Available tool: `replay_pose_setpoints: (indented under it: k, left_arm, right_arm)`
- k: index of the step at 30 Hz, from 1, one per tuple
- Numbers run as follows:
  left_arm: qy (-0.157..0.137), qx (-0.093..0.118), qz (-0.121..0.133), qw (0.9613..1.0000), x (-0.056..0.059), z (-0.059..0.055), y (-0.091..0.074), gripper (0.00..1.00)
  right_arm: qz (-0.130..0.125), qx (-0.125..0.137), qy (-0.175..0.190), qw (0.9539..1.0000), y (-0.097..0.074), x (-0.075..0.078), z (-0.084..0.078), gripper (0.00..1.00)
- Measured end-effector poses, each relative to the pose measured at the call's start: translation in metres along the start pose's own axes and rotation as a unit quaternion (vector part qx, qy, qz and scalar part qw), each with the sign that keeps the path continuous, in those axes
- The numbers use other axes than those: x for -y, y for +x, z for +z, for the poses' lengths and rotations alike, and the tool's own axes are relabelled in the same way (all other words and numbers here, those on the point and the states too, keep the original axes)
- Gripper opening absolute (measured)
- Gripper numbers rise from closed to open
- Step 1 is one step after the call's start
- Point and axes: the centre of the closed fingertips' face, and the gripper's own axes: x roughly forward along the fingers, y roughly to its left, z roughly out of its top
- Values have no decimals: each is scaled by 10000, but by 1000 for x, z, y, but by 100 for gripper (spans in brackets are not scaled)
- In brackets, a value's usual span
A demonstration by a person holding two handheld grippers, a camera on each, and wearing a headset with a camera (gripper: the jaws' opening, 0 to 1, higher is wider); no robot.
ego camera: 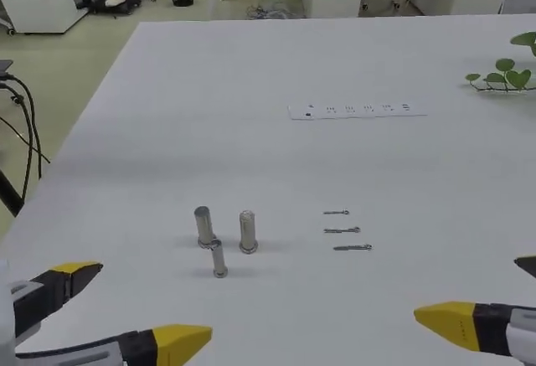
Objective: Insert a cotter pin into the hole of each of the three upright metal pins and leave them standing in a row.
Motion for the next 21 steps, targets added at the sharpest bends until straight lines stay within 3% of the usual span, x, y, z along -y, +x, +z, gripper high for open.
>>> replay_pose_setpoints:
  k: [21]
  left_arm:
    - [256,-208,-202,9993,-13,5,25,85]
  right_arm:
    - [-42,-33,160,9999,-5,2,-7,91]
